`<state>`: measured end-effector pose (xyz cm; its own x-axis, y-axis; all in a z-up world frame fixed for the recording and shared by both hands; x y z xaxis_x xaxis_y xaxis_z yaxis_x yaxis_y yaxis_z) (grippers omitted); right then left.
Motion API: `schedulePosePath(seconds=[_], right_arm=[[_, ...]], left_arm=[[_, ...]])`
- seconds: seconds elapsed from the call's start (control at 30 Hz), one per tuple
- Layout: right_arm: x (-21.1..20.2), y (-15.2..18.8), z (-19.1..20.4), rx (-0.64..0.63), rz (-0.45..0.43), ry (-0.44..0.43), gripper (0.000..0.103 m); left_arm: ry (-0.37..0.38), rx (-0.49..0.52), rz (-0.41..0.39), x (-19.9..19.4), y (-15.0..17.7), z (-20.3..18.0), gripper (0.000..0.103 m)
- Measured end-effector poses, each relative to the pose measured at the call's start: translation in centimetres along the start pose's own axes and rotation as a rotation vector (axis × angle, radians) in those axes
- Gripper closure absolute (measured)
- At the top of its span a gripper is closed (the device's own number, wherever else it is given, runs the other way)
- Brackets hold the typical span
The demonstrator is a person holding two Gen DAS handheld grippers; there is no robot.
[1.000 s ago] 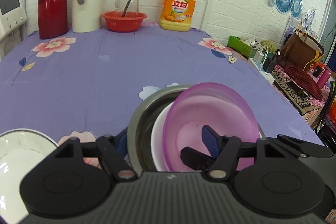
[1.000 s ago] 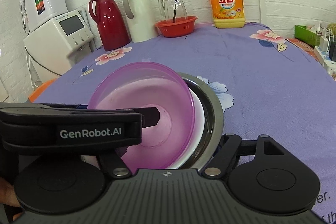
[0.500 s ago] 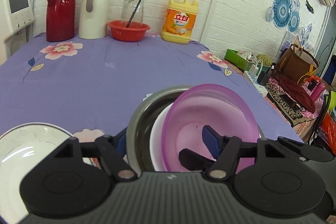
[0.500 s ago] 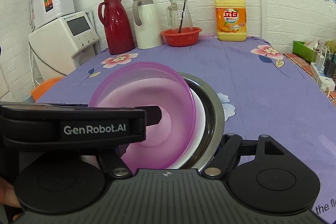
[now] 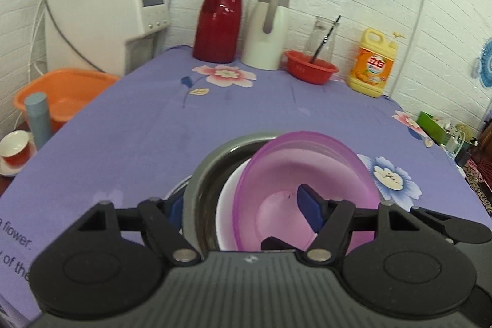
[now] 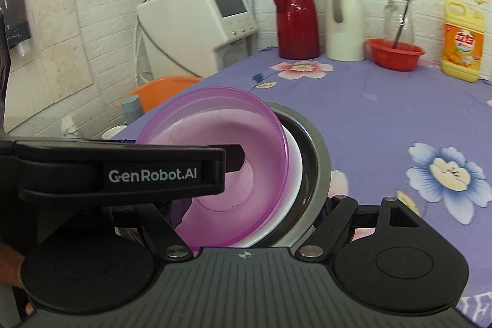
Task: Organize plates and bowls
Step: 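Open the right gripper and withdraw it from the pink bowl, then lower the stacked plates and bowls onto the table with the left gripper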
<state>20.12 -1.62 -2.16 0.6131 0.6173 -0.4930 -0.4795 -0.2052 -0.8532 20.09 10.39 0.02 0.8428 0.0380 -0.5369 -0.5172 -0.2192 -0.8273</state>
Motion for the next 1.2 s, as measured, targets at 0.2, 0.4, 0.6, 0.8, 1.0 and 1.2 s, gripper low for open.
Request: schedulePosePath(seconds=[0.2, 0.4, 0.6, 0.8, 1.0, 1.2], right_arm=[[1.7, 0.1, 1.0, -0.005, 0.040, -0.031, 0.000], [2.3, 0.5, 0.2, 0.014, 0.064, -0.008, 0.000], [3.0, 0.7, -0.3, 0.039, 0.069, -0.047, 0.000], [1.9, 0.4, -1.1, 0.082, 0.008, -0.036, 0.000], [-1.0, -0.5, -3.4, 0.141, -0.120, 0.028, 0.000], [-1.8, 1.0, -5.0, 0.209, -0.102, 0.052, 0.000]], left_arm=[[-0.012, -0.009, 0.021, 0.9, 0.1, 1.4, 0.033], [0.012, -0.007, 0.053, 2.4, 0.5, 1.0, 0.033], [0.008, 0.005, 0.030, 2.6, 0.4, 0.8, 0.020], [-0.077, 0.046, -0.077, 1.0, -1.1, 1.2, 0.012], [-0.056, -0.009, -0.089, 0.5, -1.7, 1.5, 0.011], [-0.031, 0.024, -0.075, -0.1, -0.7, -0.4, 0.011]])
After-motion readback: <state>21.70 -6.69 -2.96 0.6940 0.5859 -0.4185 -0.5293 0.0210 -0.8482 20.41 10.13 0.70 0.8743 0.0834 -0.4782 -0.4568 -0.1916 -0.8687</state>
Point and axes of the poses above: each gripper's, at about its wrist camera, not at the fingertips, and x roughly the way its jaws point, z to its left, y to its underside, the point moved 4 cm from there along x, roughly the way its jaws point, and after that the axes turned 4 degrees about -y, right-handed, at the moved point
